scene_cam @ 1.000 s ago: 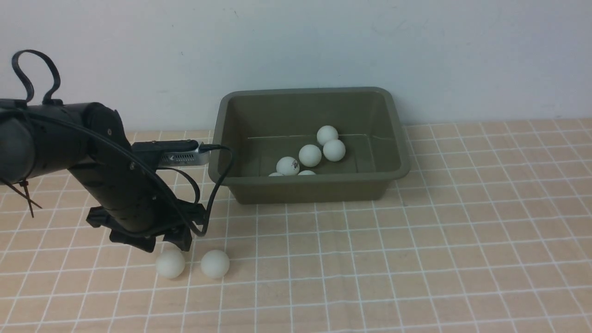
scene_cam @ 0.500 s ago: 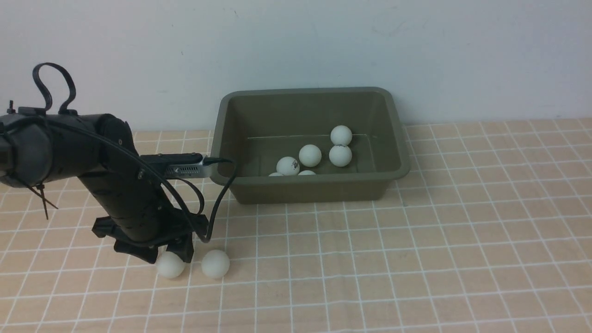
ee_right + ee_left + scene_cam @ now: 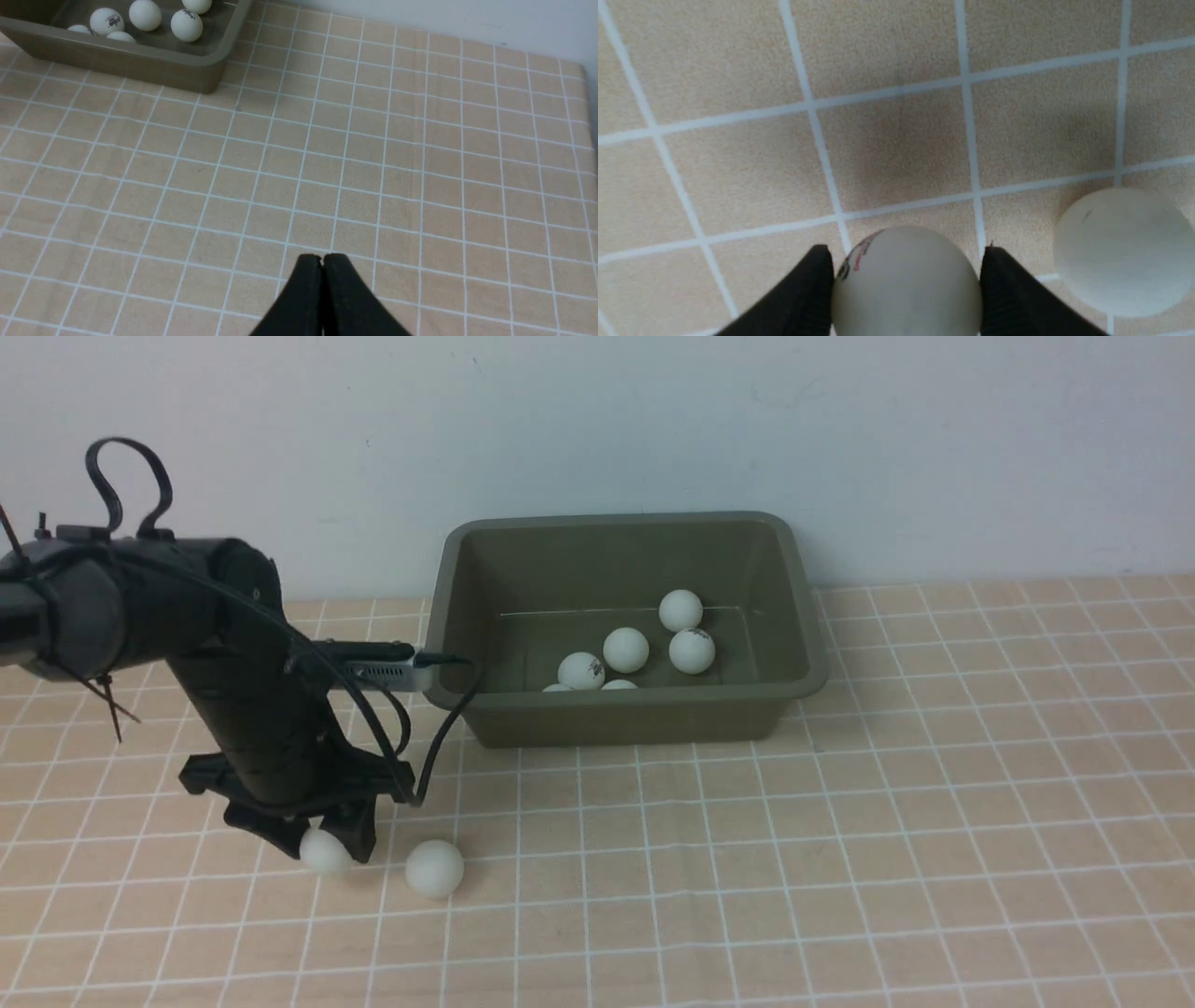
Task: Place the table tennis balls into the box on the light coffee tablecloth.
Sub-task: 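Reach for and grasp a ping pong ball on the table beside the basket, then drop the ball into the bin, then reach for and grasp a ping pong ball on the table beside the basket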
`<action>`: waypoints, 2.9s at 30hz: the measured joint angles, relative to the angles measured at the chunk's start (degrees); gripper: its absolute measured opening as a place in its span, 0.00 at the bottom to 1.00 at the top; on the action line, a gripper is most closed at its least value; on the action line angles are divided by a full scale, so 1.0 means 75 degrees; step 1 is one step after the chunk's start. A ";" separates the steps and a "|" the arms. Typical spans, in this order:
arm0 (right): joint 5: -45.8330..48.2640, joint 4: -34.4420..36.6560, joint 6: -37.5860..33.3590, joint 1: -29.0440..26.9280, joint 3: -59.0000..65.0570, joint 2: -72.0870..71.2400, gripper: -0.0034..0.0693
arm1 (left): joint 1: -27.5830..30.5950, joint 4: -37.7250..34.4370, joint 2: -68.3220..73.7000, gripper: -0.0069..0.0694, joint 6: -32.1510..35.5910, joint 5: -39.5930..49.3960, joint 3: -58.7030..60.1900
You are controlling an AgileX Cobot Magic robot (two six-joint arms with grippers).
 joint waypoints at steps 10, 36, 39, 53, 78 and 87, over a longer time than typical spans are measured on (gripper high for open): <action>0.0000 0.0000 0.0000 0.0000 0.0000 0.0000 0.02 | 0.0000 -0.0355 0.0000 0.51 0.0257 0.1153 -0.3029; -0.0011 0.0006 0.0000 0.0000 0.0000 0.0000 0.02 | 0.0000 -0.3209 0.2949 0.58 0.2624 0.1375 -0.6256; -0.0018 0.0022 0.0000 0.0000 0.0000 0.0000 0.02 | 0.0000 -0.3228 0.3006 0.66 0.2727 0.1384 -0.6286; -0.0026 0.0022 0.0000 0.0000 0.0000 0.0000 0.02 | 0.0000 -0.3102 0.2424 0.73 0.2699 0.1925 -0.6449; -0.0090 0.0045 0.0000 0.0000 0.0000 0.0000 0.02 | -0.0006 -0.1192 -0.2232 0.73 0.1610 0.1697 -0.0774; -0.0106 0.0215 0.0000 0.0000 0.0000 0.0000 0.02 | -0.0142 -0.1497 -0.1200 0.73 0.1825 0.0324 0.0176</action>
